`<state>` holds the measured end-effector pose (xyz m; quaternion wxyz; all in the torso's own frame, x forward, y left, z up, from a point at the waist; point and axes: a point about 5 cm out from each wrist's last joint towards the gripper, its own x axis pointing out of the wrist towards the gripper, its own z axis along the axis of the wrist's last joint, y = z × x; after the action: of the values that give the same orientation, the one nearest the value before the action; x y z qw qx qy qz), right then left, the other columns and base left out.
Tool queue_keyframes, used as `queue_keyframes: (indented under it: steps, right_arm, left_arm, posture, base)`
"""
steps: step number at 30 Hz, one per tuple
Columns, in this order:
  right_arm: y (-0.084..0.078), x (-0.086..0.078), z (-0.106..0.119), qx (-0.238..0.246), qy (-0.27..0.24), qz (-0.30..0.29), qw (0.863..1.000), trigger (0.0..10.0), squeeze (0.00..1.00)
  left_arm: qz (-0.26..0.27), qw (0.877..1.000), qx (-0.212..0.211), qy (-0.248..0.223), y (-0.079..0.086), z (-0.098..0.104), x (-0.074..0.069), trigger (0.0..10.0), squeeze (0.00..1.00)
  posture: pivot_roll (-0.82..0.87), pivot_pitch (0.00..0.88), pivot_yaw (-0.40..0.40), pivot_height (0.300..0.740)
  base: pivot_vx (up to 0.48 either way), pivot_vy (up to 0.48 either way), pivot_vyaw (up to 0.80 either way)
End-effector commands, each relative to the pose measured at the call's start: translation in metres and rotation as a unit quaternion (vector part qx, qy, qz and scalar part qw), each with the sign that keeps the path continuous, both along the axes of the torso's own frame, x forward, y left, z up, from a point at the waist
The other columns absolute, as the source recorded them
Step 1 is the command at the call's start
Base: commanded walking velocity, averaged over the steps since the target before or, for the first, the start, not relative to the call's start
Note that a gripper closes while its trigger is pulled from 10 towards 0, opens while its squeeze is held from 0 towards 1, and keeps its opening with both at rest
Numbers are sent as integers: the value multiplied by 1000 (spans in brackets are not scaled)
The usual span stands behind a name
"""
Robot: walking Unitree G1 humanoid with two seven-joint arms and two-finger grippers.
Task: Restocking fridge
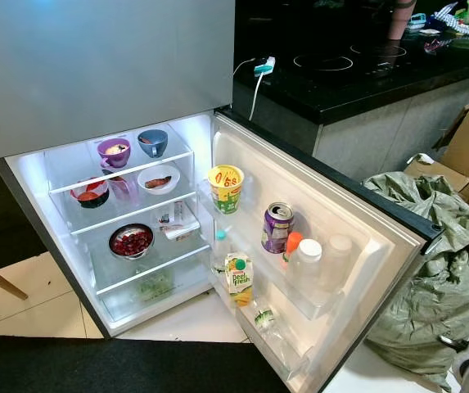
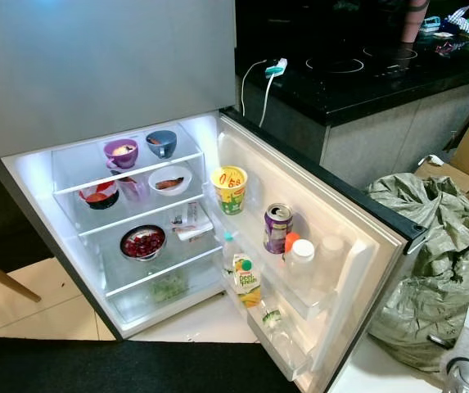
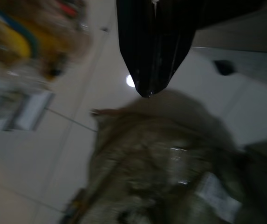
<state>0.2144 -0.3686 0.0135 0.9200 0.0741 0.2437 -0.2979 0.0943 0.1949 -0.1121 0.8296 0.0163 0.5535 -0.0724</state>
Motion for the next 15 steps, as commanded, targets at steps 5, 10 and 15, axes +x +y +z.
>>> queue_keyframes:
  steps: [5, 10, 15]
  right_arm:
    - [6, 6, 2, 41, -47, 46, 997, 0, 0]
    - [25, 7, -5, 102, -68, 150, 981, 10000, 0]
    - [54, 11, -10, 186, -95, 277, 938, 10000, 0]
  left_arm:
    - [-9, 999, -28, 21, -13, -4, -11, 10000, 0]
    - [-9, 999, -31, 22, -13, -4, -12, 10000, 0]
    - [-11, 999, -33, 22, -14, -4, -12, 10000, 0]
  posture:
    - [-47, 7, 3, 740]
    - [-49, 9, -2, 740]
    - [-52, 9, -1, 740]
  base:
    - [0, 0, 0]
    - [0, 0, 0]
    - [0, 0, 0]
